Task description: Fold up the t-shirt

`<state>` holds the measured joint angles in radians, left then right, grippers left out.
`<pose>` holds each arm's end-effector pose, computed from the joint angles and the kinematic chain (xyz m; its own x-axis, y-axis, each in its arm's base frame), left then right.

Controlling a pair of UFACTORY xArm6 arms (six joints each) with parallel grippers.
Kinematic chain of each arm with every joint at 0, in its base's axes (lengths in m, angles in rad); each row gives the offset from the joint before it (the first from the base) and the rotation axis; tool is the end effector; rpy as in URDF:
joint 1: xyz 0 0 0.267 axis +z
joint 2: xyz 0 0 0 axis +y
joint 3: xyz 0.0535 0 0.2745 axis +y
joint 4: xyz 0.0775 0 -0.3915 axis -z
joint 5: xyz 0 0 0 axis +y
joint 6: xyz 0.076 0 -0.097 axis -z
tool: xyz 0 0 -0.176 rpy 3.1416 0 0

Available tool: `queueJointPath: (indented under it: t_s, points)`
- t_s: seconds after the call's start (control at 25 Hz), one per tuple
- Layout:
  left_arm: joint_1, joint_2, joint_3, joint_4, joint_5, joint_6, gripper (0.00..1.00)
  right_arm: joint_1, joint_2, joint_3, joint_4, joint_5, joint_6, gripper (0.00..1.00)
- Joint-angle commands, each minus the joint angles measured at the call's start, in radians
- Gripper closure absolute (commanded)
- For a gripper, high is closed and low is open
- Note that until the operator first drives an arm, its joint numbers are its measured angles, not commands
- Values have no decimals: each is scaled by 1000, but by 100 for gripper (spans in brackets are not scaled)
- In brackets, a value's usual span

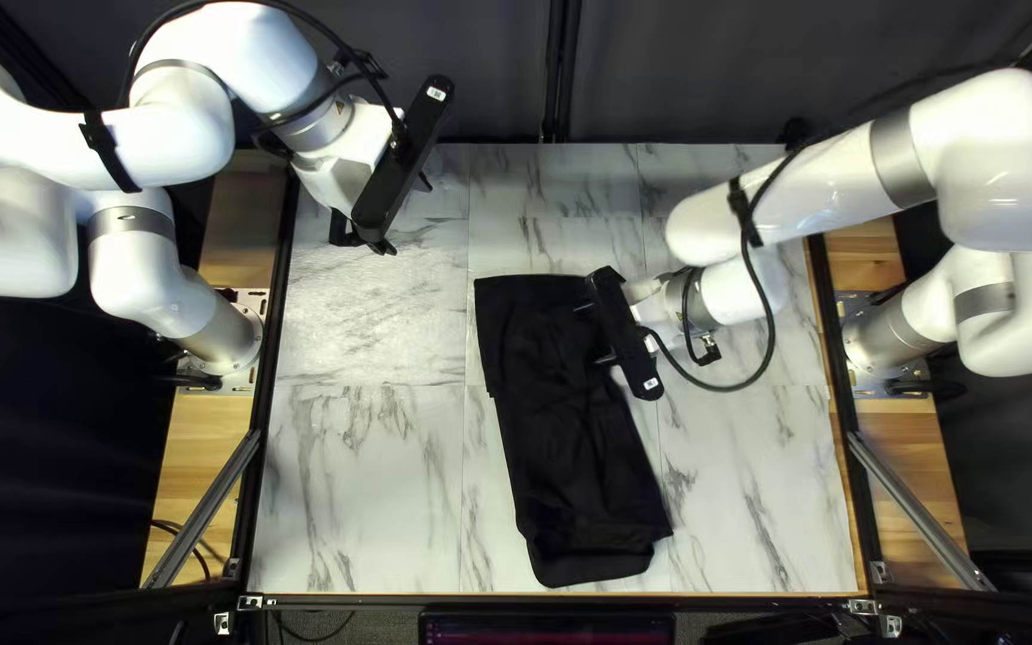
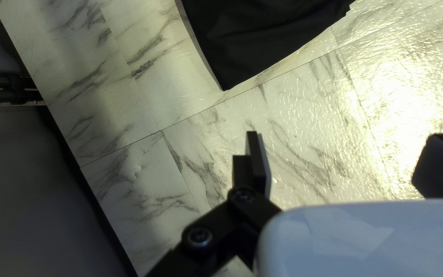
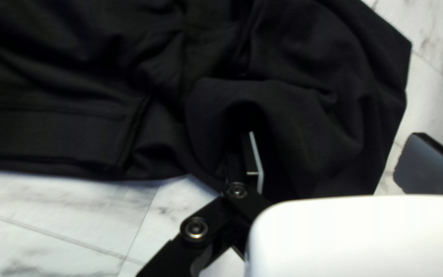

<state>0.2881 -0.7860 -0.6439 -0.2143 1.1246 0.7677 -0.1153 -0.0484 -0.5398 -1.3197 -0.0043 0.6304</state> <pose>0.3938 0.0694 0.2879 0.8509 -0.3867 0.3555 -0.3957 -0.9170 -0.0505 0.4945 0.0180 0.0449 0.7090 0.5581 0.4311 0.4382 -0.8276 0.3508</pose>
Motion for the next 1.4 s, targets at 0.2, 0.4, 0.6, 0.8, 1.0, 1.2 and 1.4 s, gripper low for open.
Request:
queueJointPath:
  t_s: [0.2, 0.4, 0.6, 0.8, 1.0, 1.2, 1.4]
  points:
    - [0, 0, 0, 0, 0, 0, 0, 375, -401, -87, 1129, 764, -897, 0]
    - [0, 0, 0, 0, 0, 0, 0, 397, -369, -175, 1100, 860, -935, 0]
    - [0, 0, 0, 0, 0, 0, 0, 397, -369, -175, 1100, 860, -935, 0]
    - [0, 0, 0, 0, 0, 0, 0, 376, -416, -132, 1120, 841, -1011, 0]
    - [0, 0, 0, 0, 0, 0, 0, 391, -342, -168, 1072, 869, -1143, 0]
    - [0, 0, 0, 0, 0, 0, 0, 437, -267, -244, 1024, 944, -1248, 0]
    - [0, 0, 0, 0, 0, 0, 0, 437, -267, -244, 1024, 944, -1248, 0]
